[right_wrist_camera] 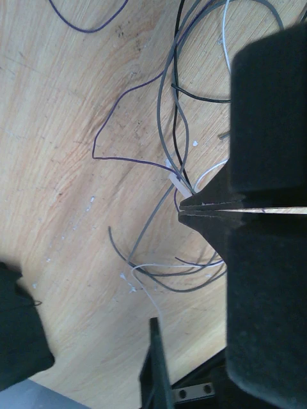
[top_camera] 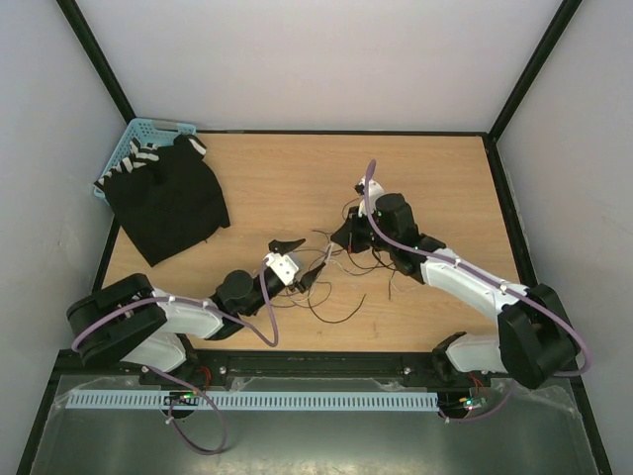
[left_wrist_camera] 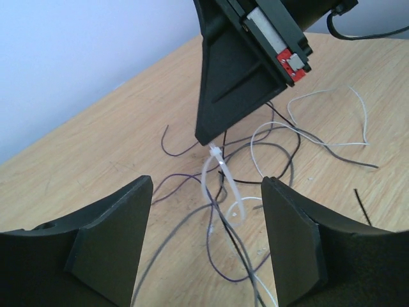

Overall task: Zip-tie the wires
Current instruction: Tie the cable at the center of the board.

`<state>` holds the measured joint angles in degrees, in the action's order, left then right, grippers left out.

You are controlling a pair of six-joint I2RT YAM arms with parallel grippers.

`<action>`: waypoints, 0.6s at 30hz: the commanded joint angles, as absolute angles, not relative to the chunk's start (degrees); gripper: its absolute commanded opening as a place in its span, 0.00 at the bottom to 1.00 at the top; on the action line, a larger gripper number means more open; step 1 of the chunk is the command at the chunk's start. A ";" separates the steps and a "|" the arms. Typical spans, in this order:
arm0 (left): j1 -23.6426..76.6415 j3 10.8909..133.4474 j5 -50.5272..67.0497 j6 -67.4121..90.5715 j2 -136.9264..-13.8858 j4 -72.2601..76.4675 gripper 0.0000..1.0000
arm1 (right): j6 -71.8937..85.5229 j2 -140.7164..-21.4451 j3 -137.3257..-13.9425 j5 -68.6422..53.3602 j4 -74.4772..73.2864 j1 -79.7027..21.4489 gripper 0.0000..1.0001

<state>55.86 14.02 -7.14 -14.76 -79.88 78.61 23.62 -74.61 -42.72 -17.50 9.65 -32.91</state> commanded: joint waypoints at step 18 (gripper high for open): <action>58.00 23.75 -11.37 -13.29 -90.35 78.59 0.58 | 31.22 -71.80 -40.11 -10.01 16.34 -35.85 0.00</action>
